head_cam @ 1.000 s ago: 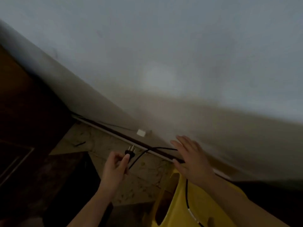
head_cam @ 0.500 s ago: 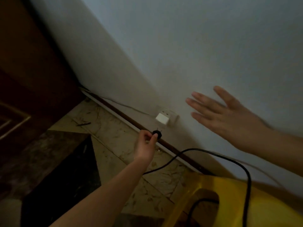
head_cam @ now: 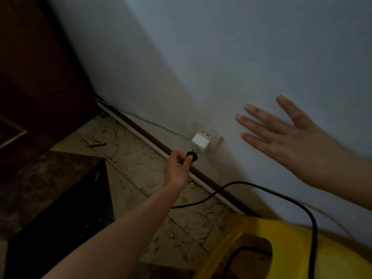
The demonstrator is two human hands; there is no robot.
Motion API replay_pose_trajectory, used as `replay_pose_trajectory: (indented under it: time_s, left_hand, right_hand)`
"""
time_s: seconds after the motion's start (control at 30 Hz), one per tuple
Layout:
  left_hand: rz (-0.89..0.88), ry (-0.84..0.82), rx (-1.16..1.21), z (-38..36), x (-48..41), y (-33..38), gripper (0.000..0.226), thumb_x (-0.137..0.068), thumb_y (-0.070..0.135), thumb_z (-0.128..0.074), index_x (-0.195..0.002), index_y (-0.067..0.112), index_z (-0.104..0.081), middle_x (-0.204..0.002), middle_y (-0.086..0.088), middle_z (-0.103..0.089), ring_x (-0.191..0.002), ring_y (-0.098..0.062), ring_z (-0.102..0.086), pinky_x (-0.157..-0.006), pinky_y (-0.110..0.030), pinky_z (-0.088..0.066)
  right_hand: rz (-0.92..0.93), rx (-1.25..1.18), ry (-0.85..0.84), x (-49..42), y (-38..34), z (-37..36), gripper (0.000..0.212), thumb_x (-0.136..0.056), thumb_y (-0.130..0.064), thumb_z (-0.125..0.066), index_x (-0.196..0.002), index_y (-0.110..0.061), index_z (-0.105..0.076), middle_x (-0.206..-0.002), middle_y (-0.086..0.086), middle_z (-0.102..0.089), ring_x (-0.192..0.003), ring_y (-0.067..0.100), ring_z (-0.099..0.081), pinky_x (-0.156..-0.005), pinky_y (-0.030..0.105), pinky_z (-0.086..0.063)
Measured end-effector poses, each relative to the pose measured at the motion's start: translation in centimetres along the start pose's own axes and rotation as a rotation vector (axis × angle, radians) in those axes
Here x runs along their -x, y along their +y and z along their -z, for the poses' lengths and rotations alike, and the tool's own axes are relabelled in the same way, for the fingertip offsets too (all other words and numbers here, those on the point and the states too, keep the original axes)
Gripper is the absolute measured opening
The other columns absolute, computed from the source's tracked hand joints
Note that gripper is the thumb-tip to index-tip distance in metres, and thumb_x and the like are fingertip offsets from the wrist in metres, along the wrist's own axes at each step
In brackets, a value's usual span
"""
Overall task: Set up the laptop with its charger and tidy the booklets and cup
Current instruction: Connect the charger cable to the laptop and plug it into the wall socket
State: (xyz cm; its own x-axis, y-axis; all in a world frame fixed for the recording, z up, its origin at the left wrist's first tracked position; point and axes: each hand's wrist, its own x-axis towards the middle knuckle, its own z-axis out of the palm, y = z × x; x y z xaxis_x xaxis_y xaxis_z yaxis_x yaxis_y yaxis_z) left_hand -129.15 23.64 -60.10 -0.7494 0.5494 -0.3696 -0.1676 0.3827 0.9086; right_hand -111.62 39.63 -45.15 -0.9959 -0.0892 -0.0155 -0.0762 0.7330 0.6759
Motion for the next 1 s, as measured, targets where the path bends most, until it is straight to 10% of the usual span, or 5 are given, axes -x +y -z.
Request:
replay_pose_trajectory:
  time_s: [0.6,1.0]
  left_hand:
    - [-0.028,0.043,-0.100,0.6,-1.0,1.1,0.013,-0.089,0.023,-0.060,-0.090,0.013,-0.053,-0.082,0.004,-0.057,-0.073,-0.014,-0.055,-0.065,-0.028,-0.047]
    - [0.092,0.120,0.024,-0.2,-0.5,1.0,0.019,-0.085,0.026,-0.064,-0.077,0.018,-0.049,-0.086,-0.009,-0.061,-0.075,-0.020,-0.055,-0.065,-0.029,-0.046]
  right_hand:
    - [-0.022,-0.050,-0.012,0.1,0.0,0.5,0.073,-0.067,0.008,-0.021,-0.134,0.000,-0.048,-0.154,0.020,-0.024,-0.145,0.035,-0.013,-0.114,0.058,0.007]
    - [-0.058,0.022,-0.145,-0.3,-0.2,0.9,0.082,-0.055,0.004,-0.045,-0.136,-0.004,-0.047,-0.155,0.019,-0.020,-0.145,0.034,-0.007,-0.113,0.057,0.013]
